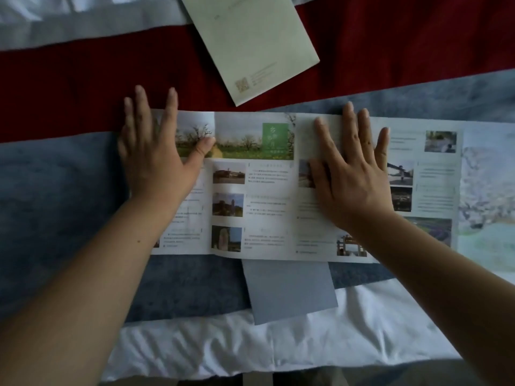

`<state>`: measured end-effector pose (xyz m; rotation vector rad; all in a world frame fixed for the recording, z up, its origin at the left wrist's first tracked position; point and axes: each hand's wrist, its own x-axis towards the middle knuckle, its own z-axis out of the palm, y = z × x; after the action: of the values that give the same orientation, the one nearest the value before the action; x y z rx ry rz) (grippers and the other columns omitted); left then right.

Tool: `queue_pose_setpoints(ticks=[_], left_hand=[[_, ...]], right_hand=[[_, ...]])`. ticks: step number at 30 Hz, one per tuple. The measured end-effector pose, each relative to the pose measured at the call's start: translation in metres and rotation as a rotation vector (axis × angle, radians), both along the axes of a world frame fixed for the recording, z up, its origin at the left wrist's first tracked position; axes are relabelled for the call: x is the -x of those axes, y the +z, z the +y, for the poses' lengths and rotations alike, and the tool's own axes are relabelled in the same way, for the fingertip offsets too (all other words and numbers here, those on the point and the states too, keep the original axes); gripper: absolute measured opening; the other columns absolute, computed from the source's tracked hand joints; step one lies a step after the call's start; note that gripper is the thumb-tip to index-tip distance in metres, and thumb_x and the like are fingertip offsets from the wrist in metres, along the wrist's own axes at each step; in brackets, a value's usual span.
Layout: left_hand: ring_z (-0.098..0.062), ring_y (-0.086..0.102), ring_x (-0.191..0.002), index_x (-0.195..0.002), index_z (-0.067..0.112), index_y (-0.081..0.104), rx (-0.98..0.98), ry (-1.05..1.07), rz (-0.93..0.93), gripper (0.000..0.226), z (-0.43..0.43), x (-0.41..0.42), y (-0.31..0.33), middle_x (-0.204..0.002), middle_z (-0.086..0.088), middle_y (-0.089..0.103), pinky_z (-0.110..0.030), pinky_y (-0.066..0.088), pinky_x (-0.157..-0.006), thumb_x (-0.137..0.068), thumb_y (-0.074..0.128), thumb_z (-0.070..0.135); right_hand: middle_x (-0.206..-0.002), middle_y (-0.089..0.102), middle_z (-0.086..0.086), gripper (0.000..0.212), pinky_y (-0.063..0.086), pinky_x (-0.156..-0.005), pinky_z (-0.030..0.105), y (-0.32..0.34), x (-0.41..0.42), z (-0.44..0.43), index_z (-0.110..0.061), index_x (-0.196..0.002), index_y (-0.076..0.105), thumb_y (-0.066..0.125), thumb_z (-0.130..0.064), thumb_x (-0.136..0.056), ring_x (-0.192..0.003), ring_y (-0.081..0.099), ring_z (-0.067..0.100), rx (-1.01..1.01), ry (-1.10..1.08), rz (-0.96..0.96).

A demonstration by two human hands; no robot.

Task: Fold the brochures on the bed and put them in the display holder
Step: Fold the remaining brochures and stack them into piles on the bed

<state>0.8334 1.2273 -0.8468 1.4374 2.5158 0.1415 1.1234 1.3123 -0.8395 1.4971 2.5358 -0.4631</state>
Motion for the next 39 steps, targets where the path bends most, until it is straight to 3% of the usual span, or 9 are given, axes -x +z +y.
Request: queue_pose_setpoints(ticks=[4,11,18,21,26,29,32,35,39], left_hand=[[-0.035,-0.004,-0.159,-0.165,0.035,0.003,0.009,0.064,0.014,0.089,-0.025,0.026,-0.002,-0.173,-0.013,-0.006,-0.059,0.009,-0.124,-0.095,0.040,0.076],[-0.038,-0.004,-0.159,-0.165,0.029,-0.003,-0.031,0.166,0.047,0.097,-0.066,0.096,0.001,-0.170,-0.022,-0.010,-0.056,0.008,-0.125,-0.094,0.048,0.071],[-0.039,0.009,-0.158,-0.157,0.051,-0.015,-0.042,0.383,-0.050,0.115,-0.097,0.149,-0.007,-0.173,-0.009,0.000,-0.066,0.025,-0.120,-0.076,0.053,0.093],[-0.028,0.026,-0.155,-0.156,0.058,-0.004,-0.115,0.533,-0.147,0.113,-0.109,0.149,0.001,-0.171,0.006,0.018,-0.063,0.033,-0.114,-0.071,0.061,0.092],[-0.010,0.061,-0.123,-0.141,0.048,0.048,-0.277,0.544,-0.292,0.063,-0.128,0.117,0.031,-0.139,0.014,0.061,-0.047,0.055,-0.097,-0.085,0.070,0.066],[-0.009,0.062,-0.120,-0.140,0.049,0.050,-0.327,0.478,-0.310,0.053,-0.119,0.081,0.057,-0.141,0.014,0.058,-0.041,0.059,-0.089,-0.091,0.071,0.046],[-0.012,0.061,-0.118,-0.148,0.034,0.050,-0.304,0.326,-0.327,0.055,-0.102,0.037,0.083,-0.143,0.004,0.054,-0.033,0.060,-0.084,-0.096,0.069,0.023],[-0.022,0.058,-0.129,-0.155,0.021,0.044,-0.286,0.121,-0.326,0.061,-0.089,0.005,0.103,-0.151,-0.002,0.050,-0.040,0.057,-0.099,-0.097,0.063,0.011],[-0.014,0.042,-0.146,-0.160,0.020,0.036,-0.259,0.014,-0.362,0.067,-0.081,-0.021,0.111,-0.161,0.002,0.043,-0.023,0.041,-0.111,-0.099,0.063,0.014]], right_hand=[[-0.171,-0.017,0.005,0.057,-0.010,-0.125,0.057,0.003,0.006,-0.004,-0.048,-0.161,0.001,0.014,-0.060,-0.107,-0.156,-0.019,0.032,0.016,0.053,0.001],[-0.171,-0.017,0.004,0.066,-0.008,-0.126,0.054,0.002,0.021,-0.022,-0.043,-0.162,-0.004,0.020,-0.063,-0.104,-0.156,-0.020,0.027,0.016,0.092,-0.006],[-0.171,-0.014,0.008,0.073,-0.003,-0.126,0.056,-0.005,0.037,-0.034,-0.037,-0.164,-0.001,0.023,-0.067,-0.102,-0.157,-0.015,0.028,-0.030,0.134,0.005],[-0.172,-0.012,0.008,0.073,0.001,-0.126,0.058,-0.009,0.038,-0.035,-0.037,-0.164,0.000,0.025,-0.066,-0.102,-0.158,-0.013,0.029,-0.056,0.132,-0.004],[-0.172,-0.009,0.008,0.072,0.002,-0.126,0.057,-0.011,0.038,-0.036,-0.037,-0.164,0.004,0.028,-0.065,-0.102,-0.158,-0.011,0.029,-0.079,0.137,0.001],[-0.172,-0.009,0.008,0.072,0.001,-0.126,0.057,-0.010,0.039,-0.036,-0.037,-0.164,0.004,0.027,-0.065,-0.102,-0.158,-0.011,0.029,-0.078,0.137,0.003],[-0.172,-0.011,0.007,0.072,0.000,-0.126,0.058,-0.010,0.039,-0.036,-0.038,-0.164,0.002,0.026,-0.067,-0.102,-0.158,-0.012,0.028,-0.076,0.138,-0.011],[-0.172,-0.013,0.006,0.073,0.000,-0.126,0.058,-0.010,0.039,-0.035,-0.039,-0.163,0.000,0.026,-0.068,-0.102,-0.158,-0.014,0.028,-0.077,0.137,-0.021],[-0.172,-0.013,0.006,0.072,0.000,-0.126,0.057,-0.011,0.039,-0.036,-0.040,-0.163,-0.001,0.024,-0.069,-0.102,-0.158,-0.014,0.027,-0.085,0.133,-0.030]])
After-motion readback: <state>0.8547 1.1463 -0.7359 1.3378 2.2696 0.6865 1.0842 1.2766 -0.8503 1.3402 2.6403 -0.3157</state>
